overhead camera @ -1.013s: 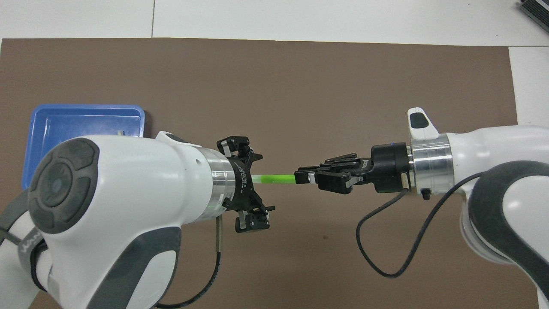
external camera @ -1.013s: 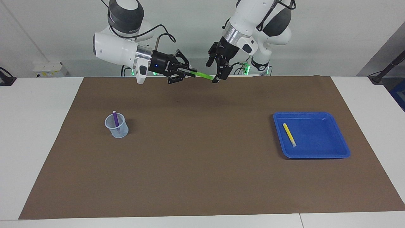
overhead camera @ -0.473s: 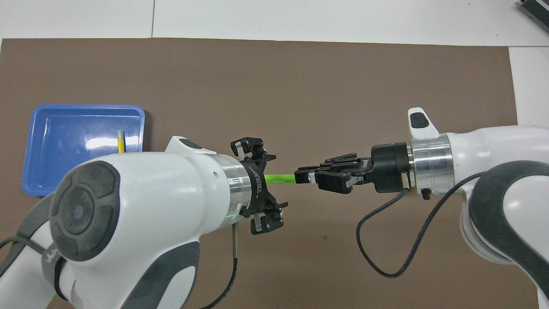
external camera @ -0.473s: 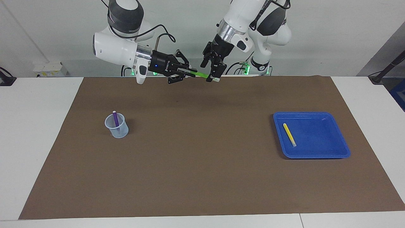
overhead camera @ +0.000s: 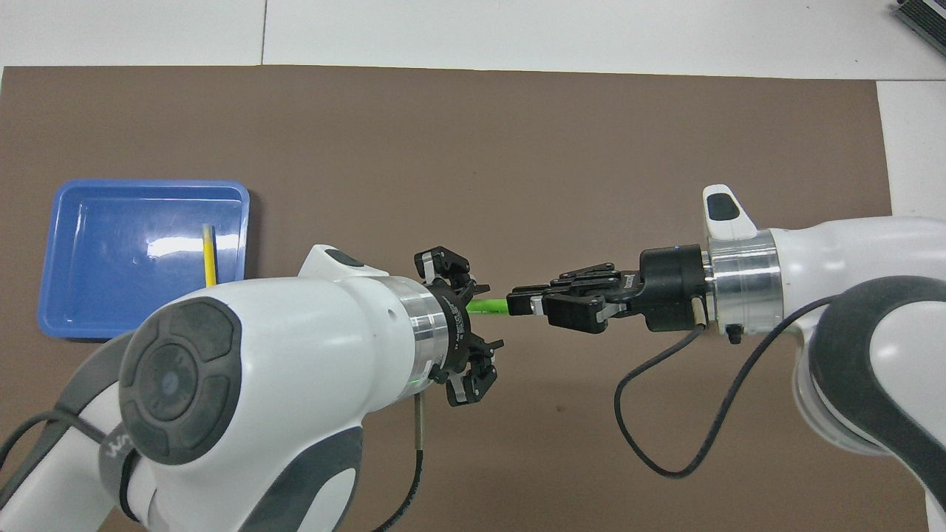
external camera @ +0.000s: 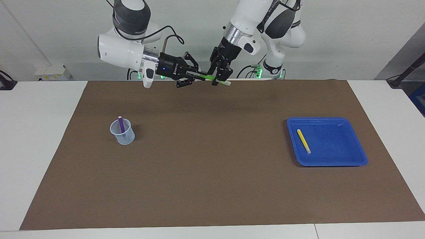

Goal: Right arm passes pens to left for tray arrangement
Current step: 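Close the left gripper on the green pen held by the right gripper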

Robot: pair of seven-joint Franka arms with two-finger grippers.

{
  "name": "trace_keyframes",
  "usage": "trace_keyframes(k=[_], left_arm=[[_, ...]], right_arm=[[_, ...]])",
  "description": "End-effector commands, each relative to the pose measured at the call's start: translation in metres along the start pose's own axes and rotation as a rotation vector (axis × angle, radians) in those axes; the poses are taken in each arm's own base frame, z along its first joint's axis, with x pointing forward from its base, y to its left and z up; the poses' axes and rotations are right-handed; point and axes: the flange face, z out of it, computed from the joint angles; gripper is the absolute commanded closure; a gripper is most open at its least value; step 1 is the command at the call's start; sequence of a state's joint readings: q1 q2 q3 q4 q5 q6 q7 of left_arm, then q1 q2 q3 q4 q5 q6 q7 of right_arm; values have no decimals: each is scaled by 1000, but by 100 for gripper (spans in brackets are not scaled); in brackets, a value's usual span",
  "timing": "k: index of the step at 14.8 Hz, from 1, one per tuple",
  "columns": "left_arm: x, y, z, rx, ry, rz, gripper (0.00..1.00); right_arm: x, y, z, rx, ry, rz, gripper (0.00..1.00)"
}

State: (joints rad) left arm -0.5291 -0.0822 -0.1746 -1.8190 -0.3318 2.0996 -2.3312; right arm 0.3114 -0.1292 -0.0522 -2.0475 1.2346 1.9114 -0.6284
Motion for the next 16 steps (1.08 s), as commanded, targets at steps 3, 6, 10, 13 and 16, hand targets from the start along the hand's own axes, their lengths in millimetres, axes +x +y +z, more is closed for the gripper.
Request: trace_keyframes(k=[3,6,10,13,16], left_arm=[[3,-5,-5,-19,9,-13,50],[2,-7,-9,-19,30,3,51],[-1,-8,-18,-12,36,9,51],[-1,-9,-17,-34,61,29,77],[-1,-10,-16,-36,65,33,100]], right_arm=[[-4,-1,-1,15,34,-21,100],[-4,-2,-2,15,38,-22,100],[-4,-1,-2,13,38,-25,100],[-4,-2,-2,13,37,-30,100],[-4,-2,-2,14,38,-31,100]])
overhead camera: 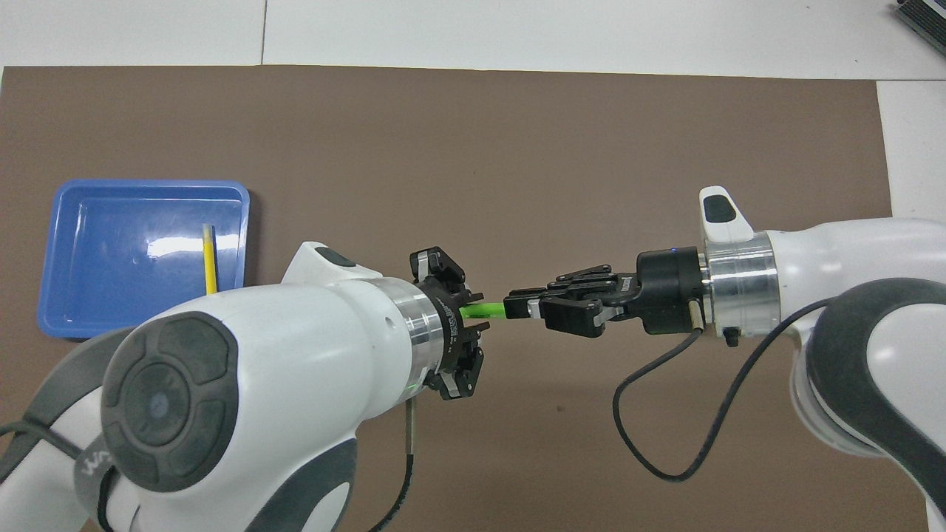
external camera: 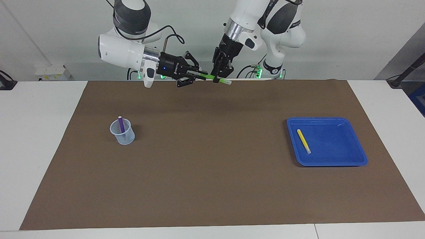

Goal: Right arm passes pens to left for tray arrangement
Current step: 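Close the left gripper on the green pen held by the right gripper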

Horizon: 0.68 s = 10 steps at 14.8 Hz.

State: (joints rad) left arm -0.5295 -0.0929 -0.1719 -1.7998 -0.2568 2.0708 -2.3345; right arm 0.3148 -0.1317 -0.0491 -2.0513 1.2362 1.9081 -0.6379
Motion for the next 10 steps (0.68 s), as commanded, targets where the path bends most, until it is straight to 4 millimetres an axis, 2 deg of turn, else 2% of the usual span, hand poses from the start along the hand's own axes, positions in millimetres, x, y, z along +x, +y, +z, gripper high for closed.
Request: trace_keyframes(k=[1,8,9,10], left_arm=[[-2,-13,-3,11,20,1,100],[-7,-20,-2,-2,34,41,100],[-7,-19,-2,-3,35,42,100],[-7,-20,-2,-3,35,44,100]], right_arm=[[-2,0,-5,8,47,-21,100],[-1,0,-5,6,48,-6,100],[0,0,-6,2,54,3,93],[1,-1,-4,-7,60,3,52]])
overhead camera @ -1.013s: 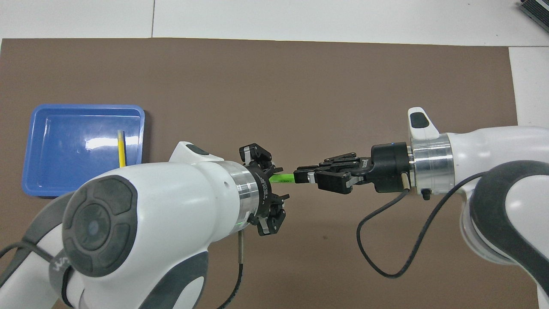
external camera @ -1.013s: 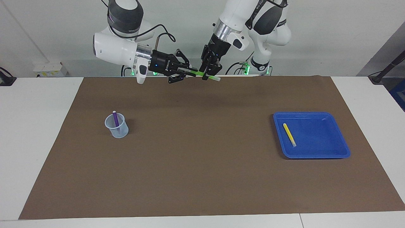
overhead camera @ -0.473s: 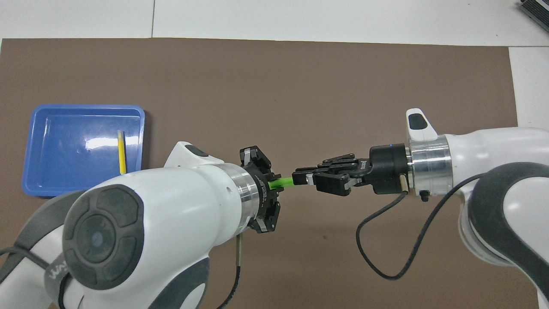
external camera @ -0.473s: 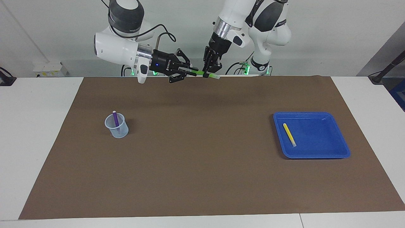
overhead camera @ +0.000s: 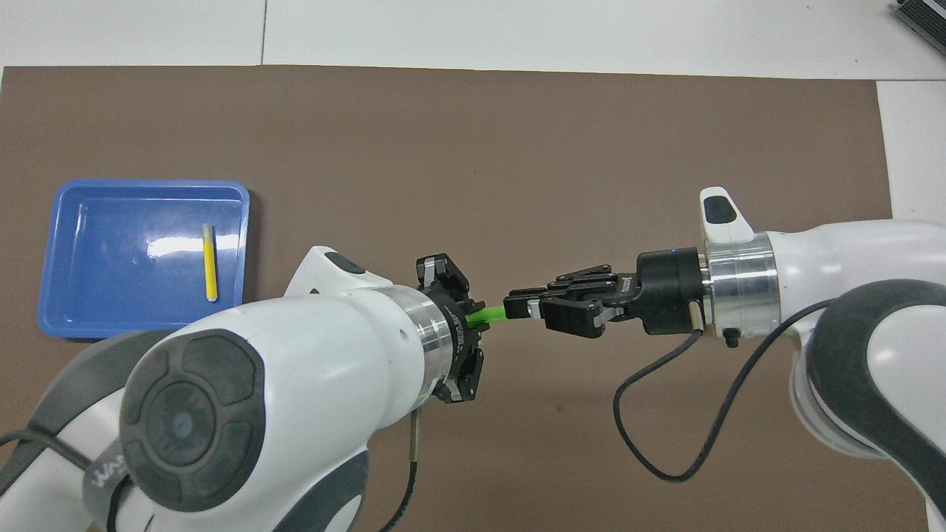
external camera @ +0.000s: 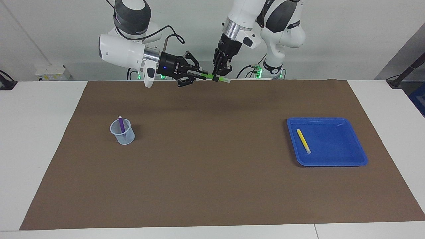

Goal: Right arm passes pens to left for tray arrangement
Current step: 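Close the left gripper on the green pen held by the right gripper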

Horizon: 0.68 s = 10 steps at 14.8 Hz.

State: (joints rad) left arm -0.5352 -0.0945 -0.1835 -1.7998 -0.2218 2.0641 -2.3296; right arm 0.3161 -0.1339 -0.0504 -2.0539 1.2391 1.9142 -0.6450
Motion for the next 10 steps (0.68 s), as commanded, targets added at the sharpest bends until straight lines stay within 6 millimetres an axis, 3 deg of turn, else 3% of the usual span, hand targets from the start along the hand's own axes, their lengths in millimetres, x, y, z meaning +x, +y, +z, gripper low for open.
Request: trace_keyframes(k=[1,4,10], left_arm=[[-3,-12,-4,8,10,6,100],[-3,-12,-4,9,11,13,100],[16,5,-7,19,35,99,100]], right_arm=[[0,-4,3,-10,51,2,1],[1,-4,6,-25,63,23,0],[1,-2,4,-33,60,17,0]])
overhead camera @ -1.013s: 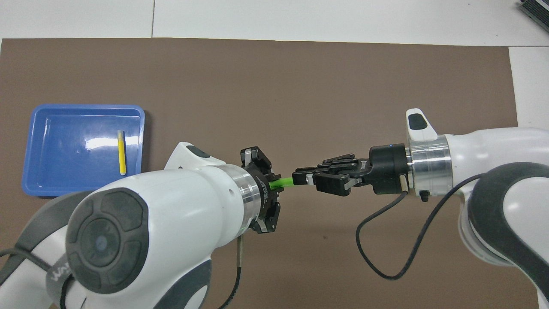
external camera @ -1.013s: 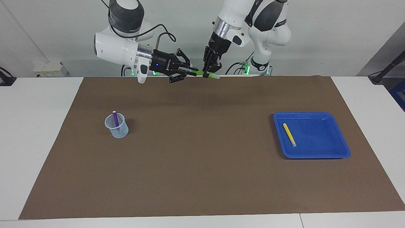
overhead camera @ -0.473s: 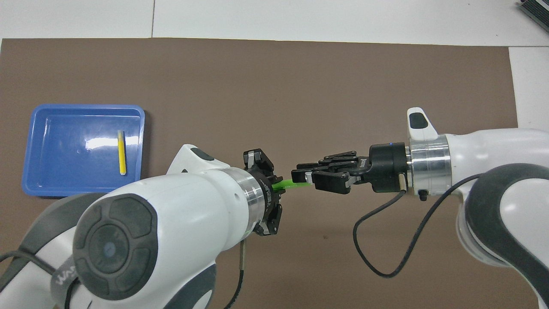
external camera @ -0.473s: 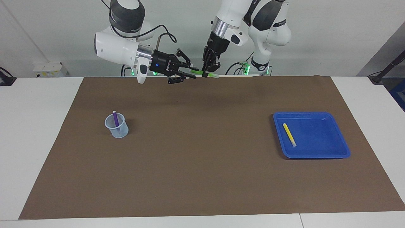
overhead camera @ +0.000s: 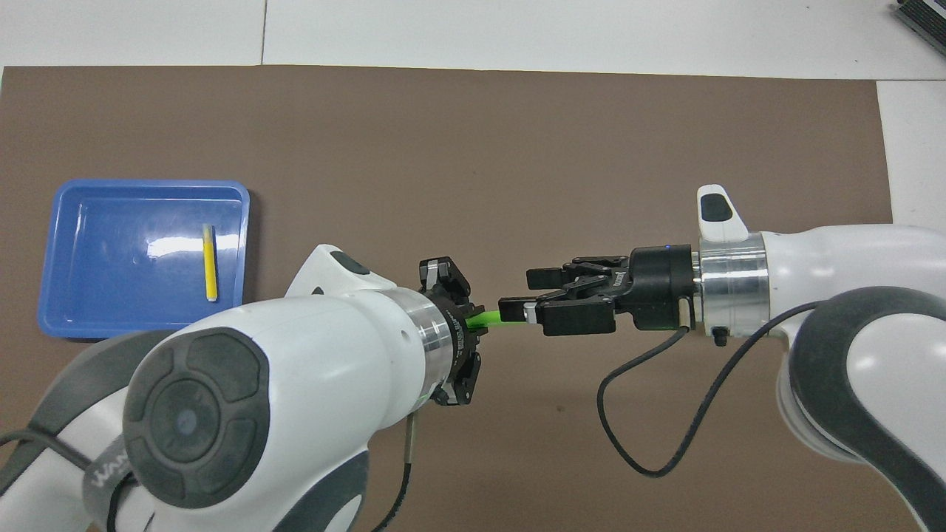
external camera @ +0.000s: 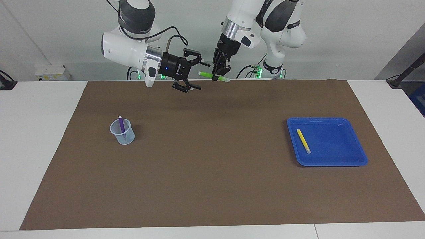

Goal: Right arm passes pens to left for tray arrangement
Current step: 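Close the left gripper on the green pen held by the right gripper, then carry the green pen to the tray with the left gripper while the right gripper withdraws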

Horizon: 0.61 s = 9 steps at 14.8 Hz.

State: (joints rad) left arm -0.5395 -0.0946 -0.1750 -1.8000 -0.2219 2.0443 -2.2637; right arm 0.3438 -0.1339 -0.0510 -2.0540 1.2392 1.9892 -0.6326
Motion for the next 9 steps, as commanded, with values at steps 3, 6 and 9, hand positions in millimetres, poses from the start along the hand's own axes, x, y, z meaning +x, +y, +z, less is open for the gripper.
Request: trace_keyframes(k=[3,6,9], left_arm=[[43,20,-10,36,62,146,100],[94,47,-19,80,102,252,100],[148,71,-25,102,123,360,100]], right_arm=[[-2,6,-9,-45,6,4,0],[-5,25,-25,-208,-76,-23,0],[-8,44,-48,-350,-141,-57,0]])
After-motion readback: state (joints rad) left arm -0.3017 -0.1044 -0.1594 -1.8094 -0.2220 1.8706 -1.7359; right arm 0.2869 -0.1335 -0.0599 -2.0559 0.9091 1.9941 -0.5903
